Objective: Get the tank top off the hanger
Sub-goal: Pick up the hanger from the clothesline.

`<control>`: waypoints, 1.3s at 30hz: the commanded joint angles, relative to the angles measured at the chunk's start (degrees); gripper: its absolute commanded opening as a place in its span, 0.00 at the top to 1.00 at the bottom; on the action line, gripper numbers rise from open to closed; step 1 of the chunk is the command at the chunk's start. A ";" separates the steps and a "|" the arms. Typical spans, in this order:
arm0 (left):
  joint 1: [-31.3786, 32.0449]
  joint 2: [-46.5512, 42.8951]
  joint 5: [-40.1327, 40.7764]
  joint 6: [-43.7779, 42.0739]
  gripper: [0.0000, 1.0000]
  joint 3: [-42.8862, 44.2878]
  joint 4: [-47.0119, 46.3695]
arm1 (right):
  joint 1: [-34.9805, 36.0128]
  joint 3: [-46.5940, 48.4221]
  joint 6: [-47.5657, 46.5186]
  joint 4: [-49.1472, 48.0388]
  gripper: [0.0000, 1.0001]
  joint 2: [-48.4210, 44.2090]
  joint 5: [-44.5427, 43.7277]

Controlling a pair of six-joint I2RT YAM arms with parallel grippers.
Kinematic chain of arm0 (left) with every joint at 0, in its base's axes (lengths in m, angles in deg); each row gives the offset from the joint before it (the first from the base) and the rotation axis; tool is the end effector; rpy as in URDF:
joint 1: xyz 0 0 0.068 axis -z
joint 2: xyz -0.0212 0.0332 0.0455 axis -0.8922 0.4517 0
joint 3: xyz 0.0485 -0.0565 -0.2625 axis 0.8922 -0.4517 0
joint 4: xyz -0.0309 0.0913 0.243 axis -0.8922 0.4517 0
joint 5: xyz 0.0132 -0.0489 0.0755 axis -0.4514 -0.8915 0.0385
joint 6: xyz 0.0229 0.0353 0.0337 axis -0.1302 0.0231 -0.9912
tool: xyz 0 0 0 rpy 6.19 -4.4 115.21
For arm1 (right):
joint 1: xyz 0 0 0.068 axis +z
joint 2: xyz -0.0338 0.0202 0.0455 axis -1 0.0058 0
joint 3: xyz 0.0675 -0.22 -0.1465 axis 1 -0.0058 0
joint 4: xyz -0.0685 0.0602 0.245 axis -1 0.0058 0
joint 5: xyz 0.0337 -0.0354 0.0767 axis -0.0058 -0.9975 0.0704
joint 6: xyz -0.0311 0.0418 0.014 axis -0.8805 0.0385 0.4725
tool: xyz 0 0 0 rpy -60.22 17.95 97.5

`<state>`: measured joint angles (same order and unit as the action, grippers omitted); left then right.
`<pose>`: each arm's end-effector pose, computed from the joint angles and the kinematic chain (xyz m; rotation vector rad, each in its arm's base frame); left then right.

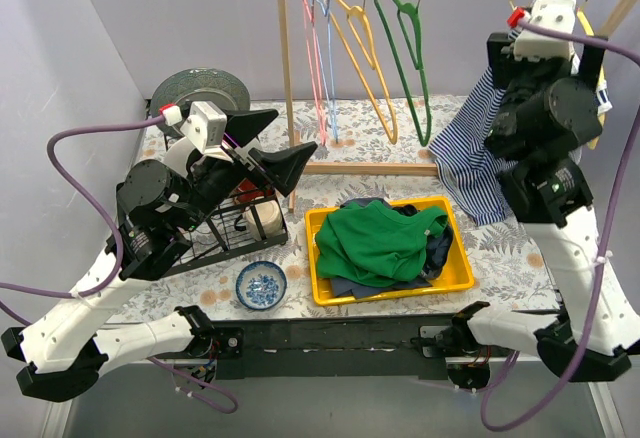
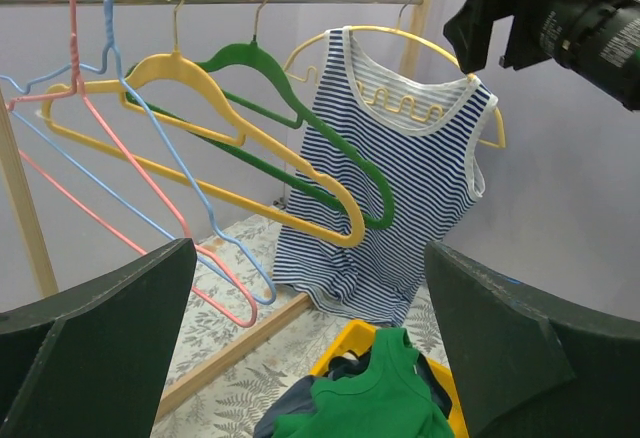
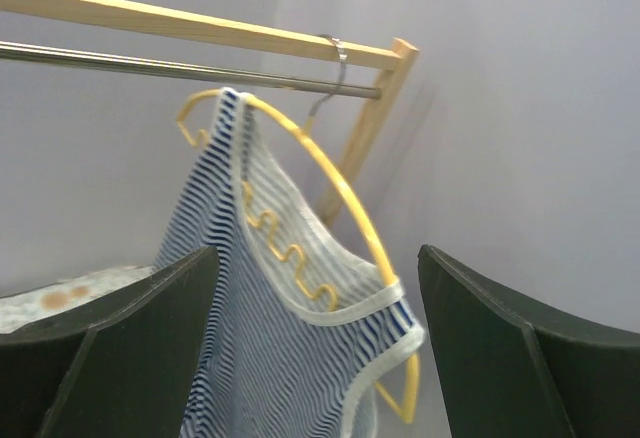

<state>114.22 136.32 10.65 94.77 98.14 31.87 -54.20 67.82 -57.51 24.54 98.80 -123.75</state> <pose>0.1066 -0.1285 0.5057 0.0498 1.3859 -1.3532 0.1521 0.0698 0.5781 0.1861 1.3471 -0.6508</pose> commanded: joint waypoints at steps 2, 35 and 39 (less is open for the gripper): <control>0.00 -0.48 -1.44 0.92 0.02 0.54 1.44 | -15.04 12.86 16.03 23.83 0.11 6.60 10.31; 0.00 2.42 -0.92 1.80 0.02 0.72 3.11 | -50.84 17.44 32.93 35.99 0.44 13.12 63.69; -0.09 2.86 -1.00 1.97 0.02 0.19 2.50 | -50.84 18.05 32.84 35.11 0.52 13.82 64.22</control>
<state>114.22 138.90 9.62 96.47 98.80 34.78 -104.82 83.25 -25.04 62.38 112.09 -61.96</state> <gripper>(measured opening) 0.982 0.527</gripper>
